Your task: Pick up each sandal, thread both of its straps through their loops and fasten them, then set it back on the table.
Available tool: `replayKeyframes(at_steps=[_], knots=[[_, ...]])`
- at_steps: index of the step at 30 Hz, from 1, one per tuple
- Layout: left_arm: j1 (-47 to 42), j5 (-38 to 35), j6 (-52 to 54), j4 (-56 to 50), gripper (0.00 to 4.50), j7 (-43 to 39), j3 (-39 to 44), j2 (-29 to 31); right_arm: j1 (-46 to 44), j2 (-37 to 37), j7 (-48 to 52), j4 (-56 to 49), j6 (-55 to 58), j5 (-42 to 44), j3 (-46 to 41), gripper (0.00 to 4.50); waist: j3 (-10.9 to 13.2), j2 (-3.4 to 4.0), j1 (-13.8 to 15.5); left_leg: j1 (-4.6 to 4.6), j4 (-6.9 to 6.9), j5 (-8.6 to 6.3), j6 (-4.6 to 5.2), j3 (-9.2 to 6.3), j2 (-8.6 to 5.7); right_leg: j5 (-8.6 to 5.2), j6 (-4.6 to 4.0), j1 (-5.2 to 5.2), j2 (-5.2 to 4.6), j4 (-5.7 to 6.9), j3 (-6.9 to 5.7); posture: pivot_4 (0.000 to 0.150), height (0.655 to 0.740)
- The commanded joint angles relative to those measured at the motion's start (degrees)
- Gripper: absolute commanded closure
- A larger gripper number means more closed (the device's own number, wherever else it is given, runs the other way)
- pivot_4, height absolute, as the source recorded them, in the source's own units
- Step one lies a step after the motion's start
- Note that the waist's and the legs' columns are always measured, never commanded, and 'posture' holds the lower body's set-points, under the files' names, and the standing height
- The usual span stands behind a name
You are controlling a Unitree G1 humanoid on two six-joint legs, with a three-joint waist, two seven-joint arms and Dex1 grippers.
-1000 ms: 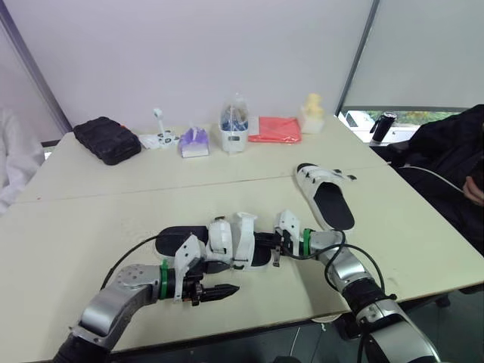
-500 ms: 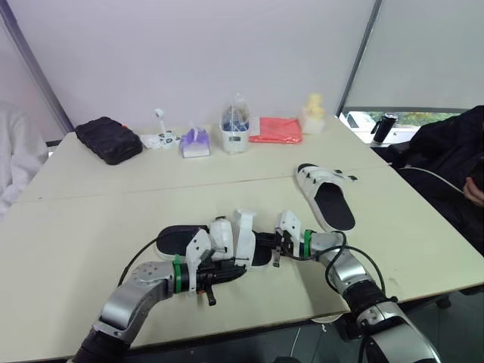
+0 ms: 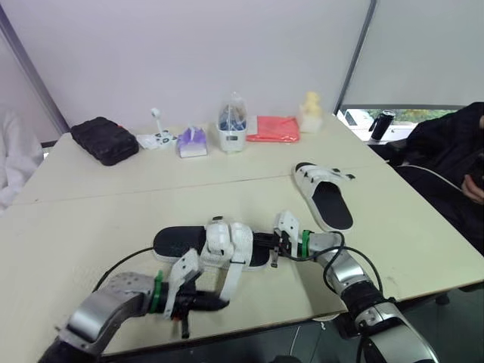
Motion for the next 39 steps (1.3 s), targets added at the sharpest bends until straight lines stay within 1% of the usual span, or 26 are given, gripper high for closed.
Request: replayKeyframes(at_steps=[1, 4, 9, 11, 14, 17, 21, 24, 25, 26, 29, 31, 33, 36, 39], knots=[[1.6, -2.8, 0.5, -4.5, 4.49, -3.8, -0.8, 1.6, 3.4, -0.4, -1.5, 7.9, 3.8, -6.1, 3.9, 4.5, 0.0, -0.04, -0.1, 0.0, 0.01, -0.04, -0.07, 0.0, 0.0, 0.0, 0.0, 0.03, -0.03, -0.01, 0.01, 0.15, 0.74], [0.2, -5.0, 1.4, -4.9, 4.49, -1.7, 0.4, -0.8, 3.3, -0.4, -1.5, 8.2, 3.7, -6.2, 3.9, 4.5, 0.0, -0.04, -0.1, 0.0, -0.06, -0.05, -0.08, 0.04, 0.0, -0.03, -0.03, 0.03, -0.04, -0.05, 0.05, 0.15, 0.74], [-7.4, -15.5, 8.6, -4.3, 4.49, 3.7, 6.7, -8.0, 3.1, -0.4, -1.6, 8.5, 3.6, -6.3, 3.9, 4.5, 0.0, -0.14, 0.1, -0.03, 0.0, 0.03, 0.06, 0.0, 0.01, -0.02, -0.03, 0.0, -0.03, -0.03, -0.02, 0.15, 0.74], [-11.9, -19.7, 12.6, -1.8, 4.49, 7.7, 9.9, -11.2, 2.9, -0.3, -1.7, 8.8, 3.4, -6.4, 3.9, 4.5, 0.0, -0.19, 0.1, -0.03, 0.08, 0.03, 0.06, -0.01, 0.01, -0.02, -0.02, 0.03, -0.02, -0.01, -0.05, 0.15, 0.74], [-18.5, -23.9, 18.9, 4.8, 4.49, 14.3, 13.8, -15.4, 2.7, -0.1, -2.0, 9.2, 3.2, -6.4, 4.0, 4.5, 0.0, -0.29, 0.0, -0.02, 0.13, 0.04, 0.07, -0.02, -0.01, 0.0, 0.02, 0.07, 0.0, 0.0, -0.09, 0.15, 0.74], [-23.4, -24.4, 22.4, 10.8, 4.49, 16.9, 14.8, -17.8, 2.5, 0.2, -2.2, 9.4, 3.1, -6.4, 4.0, 4.5, 0.0, -0.4, -0.1, 0.01, 0.18, 0.05, 0.08, -0.04, -0.02, 0.09, 0.17, 0.08, 0.06, 0.05, -0.11, 0.15, 0.74], [-29.3, -22.4, 25.0, 19.8, 4.49, 19.7, 14.7, -20.1, 2.4, 0.9, -2.7, 9.9, 2.7, -6.4, 4.0, 4.5, 0.0, -0.46, -0.1, 0.05, 0.28, 0.07, 0.05, -0.12, -0.05, 0.16, 0.24, 0.08, 0.11, 0.14, -0.14, 0.15, 0.74], [-30.9, -20.9, 24.4, 22.6, 3.45, 18.5, 13.9, -19.7, 2.4, 1.2, -3.1, 10.0, 2.5, -6.4, 3.9, 4.5, 0.0, -0.47, -0.2, 0.05, 0.29, 0.08, 0.03, -0.16, -0.08, 0.23, 0.22, 0.17, 0.14, 0.14, -0.11, 0.15, 0.74], [-31.2, -20.8, 24.3, 22.8, 3.03, 17.6, 13.8, -19.3, 2.4, 1.3, -3.3, 10.1, 2.5, -6.4, 3.9, 4.5, 0.0, -0.46, -0.2, 0.06, 0.29, 0.08, 0.02, -0.2, -0.08, 0.23, 0.22, 0.14, 0.17, 0.14, -0.12, 0.15, 0.74], [-31.6, -20.9, 24.4, 22.6, 2.47, 17.0, 13.9, -18.9, 2.4, 1.3, -3.5, 10.1, 2.4, -6.3, 3.8, 4.5, 0.0, -0.46, -0.3, 0.08, 0.28, 0.08, 0.01, -0.22, -0.08, 0.23, 0.22, 0.13, 0.19, 0.14, -0.1, 0.15, 0.74], [-33.0, -19.7, 22.9, 22.8, 1.15, 16.3, 14.0, -18.2, 2.4, 1.3, -3.7, 10.2, 2.3, -6.3, 3.6, 4.5, 0.0, -0.45, -0.2, 0.05, 0.25, 0.1, -0.03, -0.26, -0.08, 0.24, 0.21, 0.08, 0.21, 0.16, -0.1, 0.15, 0.74], [-34.7, -16.6, 18.4, 23.6, 1.15, 15.1, 13.3, -17.6, 2.4, 1.4, -3.9, 10.2, 2.2, -6.2, 3.5, 4.5, 0.0, -0.45, -0.2, 0.07, 0.26, 0.11, -0.06, -0.28, -0.08, 0.25, 0.2, 0.06, 0.2, 0.15, -0.11, 0.15, 0.74], [-36.8, -11.7, 11.7, 25.3, 1.15, 13.1, 11.6, -16.8, 2.4, 1.4, -4.1, 10.3, 2.2, -6.2, 3.5, 4.5, 0.0, -0.47, -0.2, 0.08, 0.27, 0.1, -0.12, -0.29, -0.08, 0.28, 0.14, 0.07, 0.2, 0.14, -0.11, 0.15, 0.74], [-40.5, -3.0, 0.6, 31.3, 1.15, 10.8, 8.3, -16.1, 2.3, 1.5, -4.2, 10.5, 2.1, -6.2, 3.5, 4.5, 0.0, -0.46, -0.1, 0.08, 0.27, 0.08, -0.24, -0.3, -0.08, 0.23, -0.01, 0.09, 0.22, 0.14, -0.12, 0.15, 0.74], [-43.3, 4.2, -7.9, 38.1, 1.15, 6.4, 4.2, -15.5, 2.1, 1.6, -4.3, 10.8, 1.9, -6.2, 3.5, 4.5, 0.0, -0.44, -0.2, 0.08, 0.26, 0.13, -0.2, -0.29, -0.09, 0.25, 0.01, 0.09, 0.23, 0.14, -0.11, 0.15, 0.74]])
